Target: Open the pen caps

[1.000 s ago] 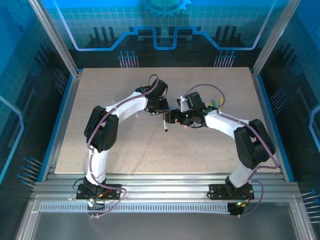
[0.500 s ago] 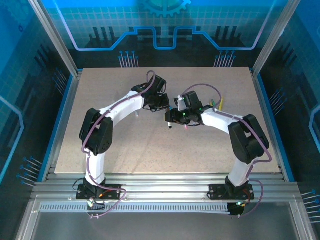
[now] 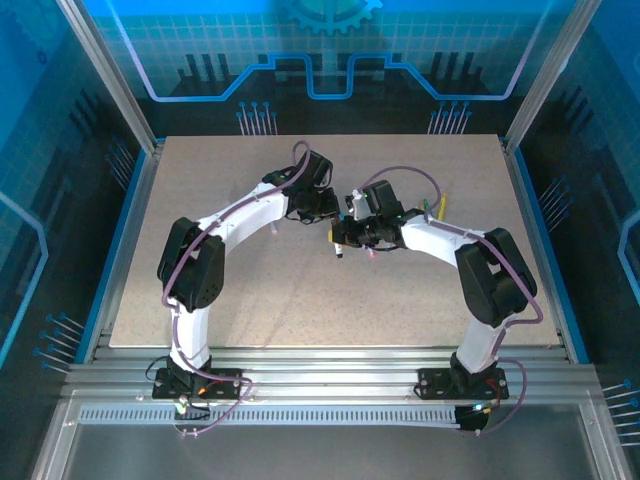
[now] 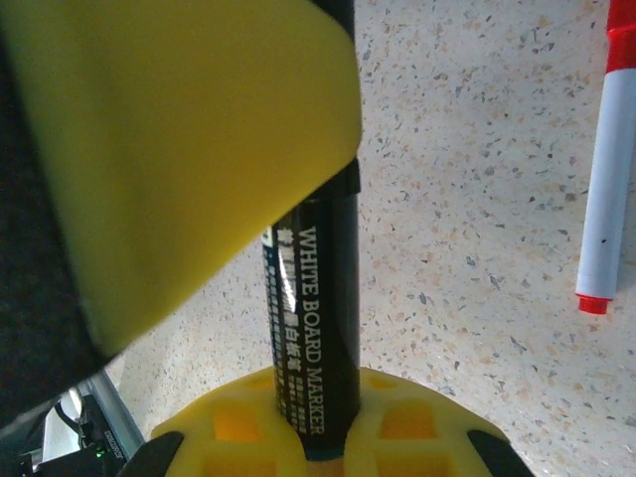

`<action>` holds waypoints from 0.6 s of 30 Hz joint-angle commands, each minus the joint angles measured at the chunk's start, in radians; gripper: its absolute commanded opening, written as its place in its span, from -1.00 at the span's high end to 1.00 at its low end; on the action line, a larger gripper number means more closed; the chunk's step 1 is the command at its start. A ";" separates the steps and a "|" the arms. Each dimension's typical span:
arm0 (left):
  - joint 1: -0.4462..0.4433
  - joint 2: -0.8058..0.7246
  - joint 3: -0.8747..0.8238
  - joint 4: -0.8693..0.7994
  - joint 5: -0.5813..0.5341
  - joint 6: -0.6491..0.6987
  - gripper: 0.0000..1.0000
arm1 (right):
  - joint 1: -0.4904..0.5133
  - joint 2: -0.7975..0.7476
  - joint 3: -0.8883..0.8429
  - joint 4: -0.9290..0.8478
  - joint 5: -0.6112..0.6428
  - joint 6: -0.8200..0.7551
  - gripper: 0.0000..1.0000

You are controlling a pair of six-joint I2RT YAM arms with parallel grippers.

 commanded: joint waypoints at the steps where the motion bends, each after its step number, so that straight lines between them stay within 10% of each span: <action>1: 0.000 0.005 0.011 -0.051 -0.009 -0.007 0.68 | 0.007 -0.047 -0.012 0.023 -0.014 0.002 1.00; 18: 0.009 0.070 0.080 -0.080 -0.041 -0.004 0.47 | 0.020 -0.070 -0.009 -0.008 -0.036 -0.014 1.00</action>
